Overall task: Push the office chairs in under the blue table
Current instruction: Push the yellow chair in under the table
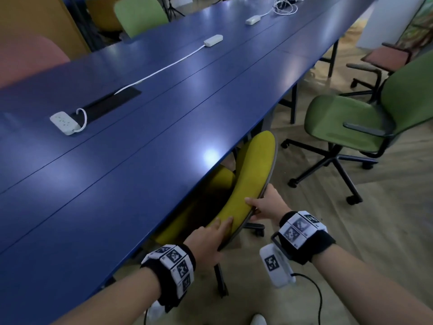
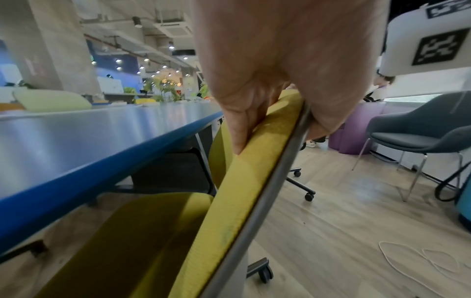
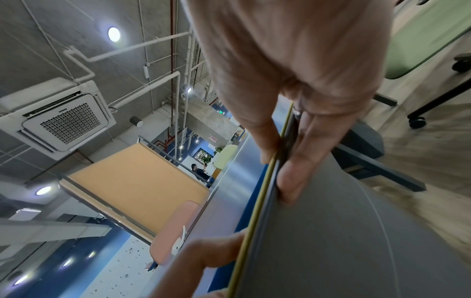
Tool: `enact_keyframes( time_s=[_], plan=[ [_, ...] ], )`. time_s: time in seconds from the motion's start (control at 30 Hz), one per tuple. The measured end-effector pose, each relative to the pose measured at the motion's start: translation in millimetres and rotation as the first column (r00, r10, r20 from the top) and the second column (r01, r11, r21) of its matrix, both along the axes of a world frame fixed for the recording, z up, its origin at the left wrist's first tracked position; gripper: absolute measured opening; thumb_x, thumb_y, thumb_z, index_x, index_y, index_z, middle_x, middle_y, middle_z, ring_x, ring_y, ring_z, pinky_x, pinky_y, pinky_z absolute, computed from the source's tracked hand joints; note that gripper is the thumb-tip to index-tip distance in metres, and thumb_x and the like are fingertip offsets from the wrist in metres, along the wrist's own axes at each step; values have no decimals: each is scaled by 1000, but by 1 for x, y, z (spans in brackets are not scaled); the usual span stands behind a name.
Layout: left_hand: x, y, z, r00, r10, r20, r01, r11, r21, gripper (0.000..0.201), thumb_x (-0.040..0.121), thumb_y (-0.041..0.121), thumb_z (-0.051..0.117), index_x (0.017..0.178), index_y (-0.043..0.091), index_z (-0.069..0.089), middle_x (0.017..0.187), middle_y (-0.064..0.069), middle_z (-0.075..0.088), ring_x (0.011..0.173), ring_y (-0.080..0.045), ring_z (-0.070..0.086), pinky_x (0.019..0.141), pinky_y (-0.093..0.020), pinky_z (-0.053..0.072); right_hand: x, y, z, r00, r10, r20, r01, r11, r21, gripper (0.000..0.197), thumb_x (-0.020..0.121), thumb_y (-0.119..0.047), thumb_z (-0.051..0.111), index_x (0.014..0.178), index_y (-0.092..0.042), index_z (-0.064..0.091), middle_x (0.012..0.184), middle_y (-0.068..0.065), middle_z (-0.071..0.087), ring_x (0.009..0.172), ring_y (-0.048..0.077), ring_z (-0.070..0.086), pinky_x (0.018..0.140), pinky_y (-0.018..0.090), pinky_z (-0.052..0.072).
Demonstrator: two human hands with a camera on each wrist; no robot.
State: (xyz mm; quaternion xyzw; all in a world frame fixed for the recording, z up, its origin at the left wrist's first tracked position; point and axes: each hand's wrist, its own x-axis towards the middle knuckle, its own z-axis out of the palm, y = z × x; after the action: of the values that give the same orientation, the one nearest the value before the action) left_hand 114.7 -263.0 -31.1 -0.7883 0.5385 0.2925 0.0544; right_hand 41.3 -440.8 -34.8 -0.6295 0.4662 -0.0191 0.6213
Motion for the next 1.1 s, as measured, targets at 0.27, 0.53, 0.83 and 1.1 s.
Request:
enact_keyframes(
  time_s=[0.27,0.53,0.83,1.1],
  plan=[
    [-2,0,11,1000,8,-14,-8,1000,20,81,86,23,55,144,27,-2,153,-14,19,99,-38,59,81,-39,50,-1,0,-5,1000,-11,-1,11,1000,22,37,83,-11,66,104,-15,36,105,14,52,63,25,62,35,25,52],
    [-7,8,21,1000,12,-4,-12,1000,-29,77,86,18,55,143,22,5,132,-22,50,91,-33,62,70,-31,48,1,7,-5,1000,-26,-3,26,1000,15,37,83,-10,65,105,-13,35,112,20,53,61,29,63,39,31,55],
    [-3,14,19,1000,30,-4,-30,998,-46,79,87,17,53,143,26,-1,130,-22,51,94,-32,63,73,-32,51,5,14,-4,998,-59,35,58,998,26,38,82,-7,65,102,-13,34,116,25,53,60,30,62,33,27,53],
    [9,-2,14,994,-34,100,45,992,-116,76,93,37,45,144,27,-10,152,-14,23,112,-30,57,83,-37,53,15,18,2,997,-69,46,67,997,36,41,80,-7,68,100,-14,33,119,24,51,83,40,65,33,29,53]
  ],
)
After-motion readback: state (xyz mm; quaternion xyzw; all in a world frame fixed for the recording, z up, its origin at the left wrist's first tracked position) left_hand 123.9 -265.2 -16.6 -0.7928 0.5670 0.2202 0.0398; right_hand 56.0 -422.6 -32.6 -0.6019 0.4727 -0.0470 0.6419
